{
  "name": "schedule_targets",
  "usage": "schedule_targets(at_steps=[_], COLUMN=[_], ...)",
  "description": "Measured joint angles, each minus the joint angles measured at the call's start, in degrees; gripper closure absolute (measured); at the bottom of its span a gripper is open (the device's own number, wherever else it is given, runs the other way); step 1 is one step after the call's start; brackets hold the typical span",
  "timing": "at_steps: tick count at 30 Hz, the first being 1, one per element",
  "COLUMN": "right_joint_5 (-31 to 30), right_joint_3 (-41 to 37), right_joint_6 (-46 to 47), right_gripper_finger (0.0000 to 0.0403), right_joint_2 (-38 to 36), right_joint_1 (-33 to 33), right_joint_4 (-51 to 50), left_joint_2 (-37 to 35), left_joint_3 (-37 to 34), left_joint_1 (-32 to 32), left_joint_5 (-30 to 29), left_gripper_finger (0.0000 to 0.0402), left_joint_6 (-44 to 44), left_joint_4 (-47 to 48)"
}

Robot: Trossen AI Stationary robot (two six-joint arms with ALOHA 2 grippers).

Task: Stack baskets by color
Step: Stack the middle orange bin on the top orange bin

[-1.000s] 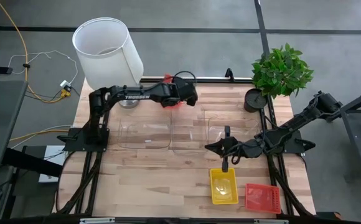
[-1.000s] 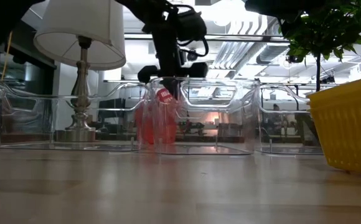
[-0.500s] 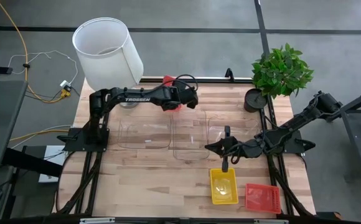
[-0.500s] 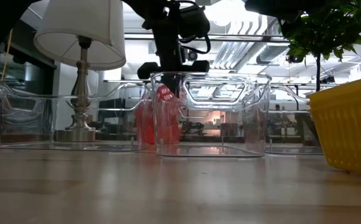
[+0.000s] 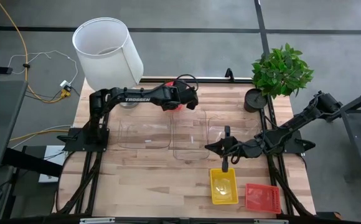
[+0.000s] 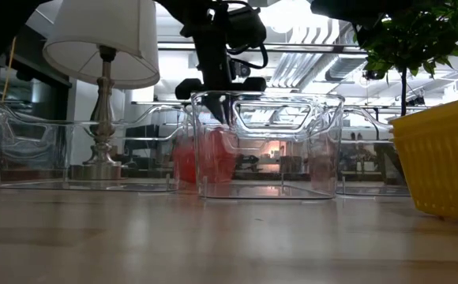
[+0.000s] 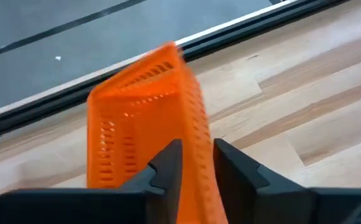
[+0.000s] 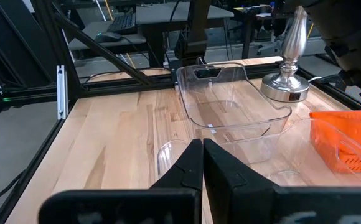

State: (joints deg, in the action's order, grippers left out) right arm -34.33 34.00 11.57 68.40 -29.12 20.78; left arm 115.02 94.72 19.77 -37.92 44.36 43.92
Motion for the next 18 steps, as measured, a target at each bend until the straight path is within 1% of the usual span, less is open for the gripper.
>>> schedule_targets(at_steps=[7, 12, 15, 17, 18], right_joint_5=[0.00, 0.00, 0.02, 0.00, 0.01], right_joint_3=[0.00, 0.00, 0.00, 0.00, 0.00], right_joint_6=[0.00, 0.00, 0.16, 0.35, 0.39], right_gripper_finger=[0.0403, 0.0403, 0.0403, 0.0403, 0.0403], right_joint_2=[0.00, 0.00, 0.00, 0.00, 0.00], right_joint_1=[0.00, 0.00, 0.00, 0.00, 0.00], right_joint_4=[0.00, -0.08, -0.20, -0.36, -0.42], left_joint_2=[0.00, 0.04, 0.04, 0.04, 0.04], left_joint_3=[0.35, 2.72, 2.75, 2.19, 1.55], left_joint_1=[0.09, 0.04, -0.19, -0.30, -0.35], left_joint_5=[0.10, 0.56, 0.81, 0.22, -0.91], left_gripper_finger=[0.0269, 0.0247, 0.0255, 0.0283, 0.0305], left_joint_6=[-1.95, -5.14, -5.74, -6.95, -7.16], left_joint_4=[-0.13, 0.09, 0.05, -0.16, -0.10])
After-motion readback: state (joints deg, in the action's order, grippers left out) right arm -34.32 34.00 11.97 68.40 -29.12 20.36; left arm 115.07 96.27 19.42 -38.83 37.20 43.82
